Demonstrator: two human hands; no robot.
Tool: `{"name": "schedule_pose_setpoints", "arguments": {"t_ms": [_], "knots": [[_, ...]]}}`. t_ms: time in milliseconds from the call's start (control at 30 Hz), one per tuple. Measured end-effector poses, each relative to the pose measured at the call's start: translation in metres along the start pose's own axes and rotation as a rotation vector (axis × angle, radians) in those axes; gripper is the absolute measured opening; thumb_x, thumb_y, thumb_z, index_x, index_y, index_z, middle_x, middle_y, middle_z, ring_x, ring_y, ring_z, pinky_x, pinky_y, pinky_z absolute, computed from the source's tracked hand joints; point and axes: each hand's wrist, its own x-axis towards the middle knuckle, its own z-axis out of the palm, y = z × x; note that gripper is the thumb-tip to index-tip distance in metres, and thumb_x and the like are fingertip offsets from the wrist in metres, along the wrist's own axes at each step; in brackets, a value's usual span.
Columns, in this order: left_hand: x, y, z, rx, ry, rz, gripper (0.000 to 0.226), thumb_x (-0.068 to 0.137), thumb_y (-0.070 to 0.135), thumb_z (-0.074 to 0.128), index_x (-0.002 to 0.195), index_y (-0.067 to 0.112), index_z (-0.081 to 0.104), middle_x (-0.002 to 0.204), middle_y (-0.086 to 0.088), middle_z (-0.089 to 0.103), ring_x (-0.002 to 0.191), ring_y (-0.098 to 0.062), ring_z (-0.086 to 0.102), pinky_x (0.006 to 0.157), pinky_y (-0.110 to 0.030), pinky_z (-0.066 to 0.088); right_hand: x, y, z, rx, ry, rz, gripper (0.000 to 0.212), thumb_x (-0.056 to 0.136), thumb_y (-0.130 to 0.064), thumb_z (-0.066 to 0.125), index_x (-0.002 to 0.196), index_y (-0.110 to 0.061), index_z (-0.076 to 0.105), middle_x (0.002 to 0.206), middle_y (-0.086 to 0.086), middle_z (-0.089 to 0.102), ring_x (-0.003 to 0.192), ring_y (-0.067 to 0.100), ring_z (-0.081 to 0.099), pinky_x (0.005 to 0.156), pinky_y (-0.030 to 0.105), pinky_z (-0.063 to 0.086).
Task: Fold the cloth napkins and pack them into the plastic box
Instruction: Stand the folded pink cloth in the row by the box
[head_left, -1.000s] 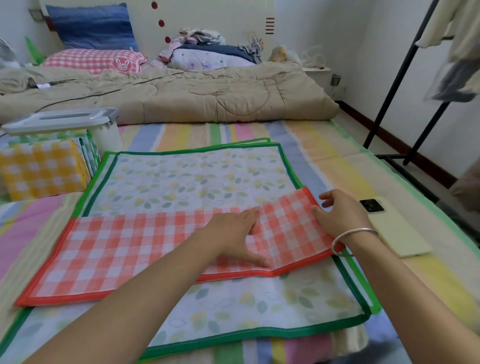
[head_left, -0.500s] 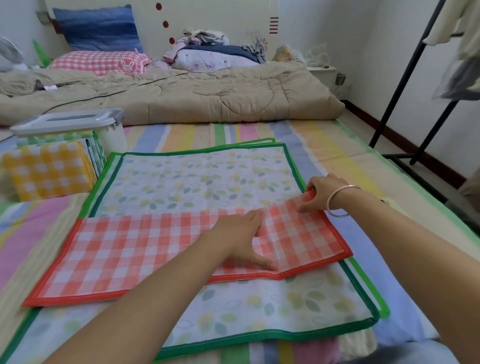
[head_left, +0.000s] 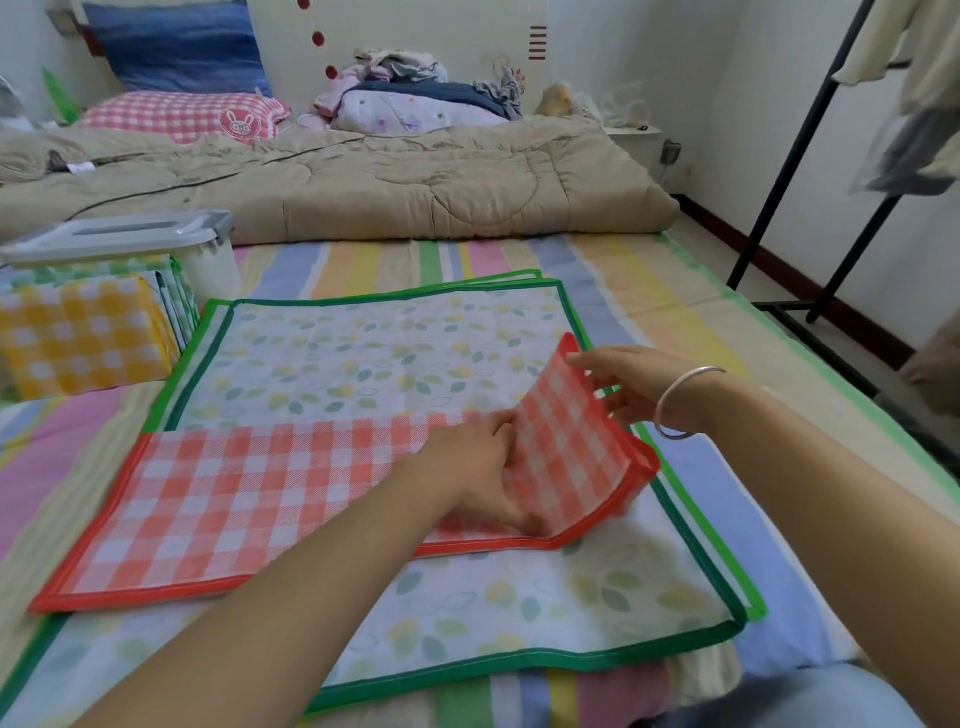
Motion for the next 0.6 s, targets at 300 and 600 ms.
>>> {"name": "schedule_pose_setpoints", "arguments": {"t_ms": [300,600], "knots": [[-0.023,-0.018,0.021,-0.483,0.084,-0.182,0.070,0.086,0.039,0.075,0.142,0.026,0.036,0.143,0.003,0.047,0.134,-0.019,0.046,0.103,-0.020,0.038,0.007,0.015,0.058,0.073,0.131,-0.392,0.023,0.093,0.006,0.053,0.096,-0.014,0.065,0.092,0.004,0.071,0.084,0.018,0.067,0.079,0.031,0.057],[-0.062,-0.043,0.022,-1.737,0.490,-0.592,0.035,0.103,0.021,0.037,0.100,0.014,0.072,0.084,0.000,0.076,0.067,-0.012,0.067,0.059,-0.025,0.052,0.004,0.047,0.110,0.138,0.210,-0.290,0.036,0.104,-0.026,0.041,0.138,-0.030,0.049,0.146,-0.010,0.045,0.131,0.003,0.043,0.106,0.019,0.032]]}}
